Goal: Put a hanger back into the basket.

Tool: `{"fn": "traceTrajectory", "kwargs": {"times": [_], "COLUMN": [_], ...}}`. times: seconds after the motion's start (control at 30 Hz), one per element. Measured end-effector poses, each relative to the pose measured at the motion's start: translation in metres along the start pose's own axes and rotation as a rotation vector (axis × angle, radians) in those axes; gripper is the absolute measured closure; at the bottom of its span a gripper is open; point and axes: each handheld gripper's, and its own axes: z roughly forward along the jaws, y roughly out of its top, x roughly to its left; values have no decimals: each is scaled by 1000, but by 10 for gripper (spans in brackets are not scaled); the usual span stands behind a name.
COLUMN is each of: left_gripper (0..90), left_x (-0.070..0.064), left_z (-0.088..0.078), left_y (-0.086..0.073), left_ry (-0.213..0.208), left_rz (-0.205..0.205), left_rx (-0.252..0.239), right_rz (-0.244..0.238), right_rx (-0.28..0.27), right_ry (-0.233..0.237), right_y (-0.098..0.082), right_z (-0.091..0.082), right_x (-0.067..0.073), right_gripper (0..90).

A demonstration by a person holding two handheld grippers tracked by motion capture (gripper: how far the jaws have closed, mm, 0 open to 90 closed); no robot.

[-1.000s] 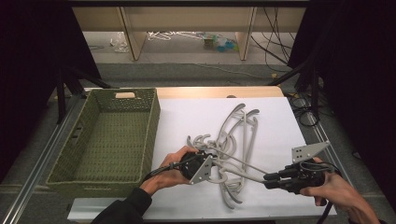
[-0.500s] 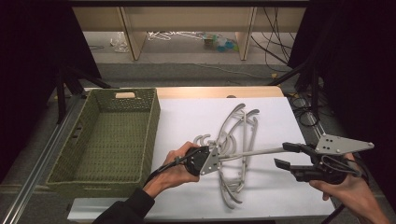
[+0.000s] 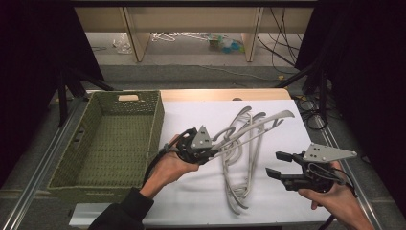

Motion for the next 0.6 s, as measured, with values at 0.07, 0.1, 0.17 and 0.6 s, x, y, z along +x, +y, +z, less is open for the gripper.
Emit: {"fn": "traceTrajectory", "kwargs": {"times": [0.07, 0.1, 0.17, 0.6], "left_gripper": [792, 792, 792, 792], "left_x": [8, 10, 13, 42], "left_z": [-17, -22, -28, -114], "left_y": [6, 7, 9, 25], "left_ry": [-2, -3, -8, -25], "left_rz": [-46, -69, -78, -227], "left_rx": [-34, -56, -62, -205], "right_rz": [3, 5, 9, 5], "right_rx": [2, -4, 3, 32], "right_ry": [-11, -10, 2, 10], "right_y": [-4, -6, -8, -14], "right_z": [7, 9, 13, 22], "right_x": [-1, -1, -1, 0], "right_gripper": [358, 357, 351, 348]}}
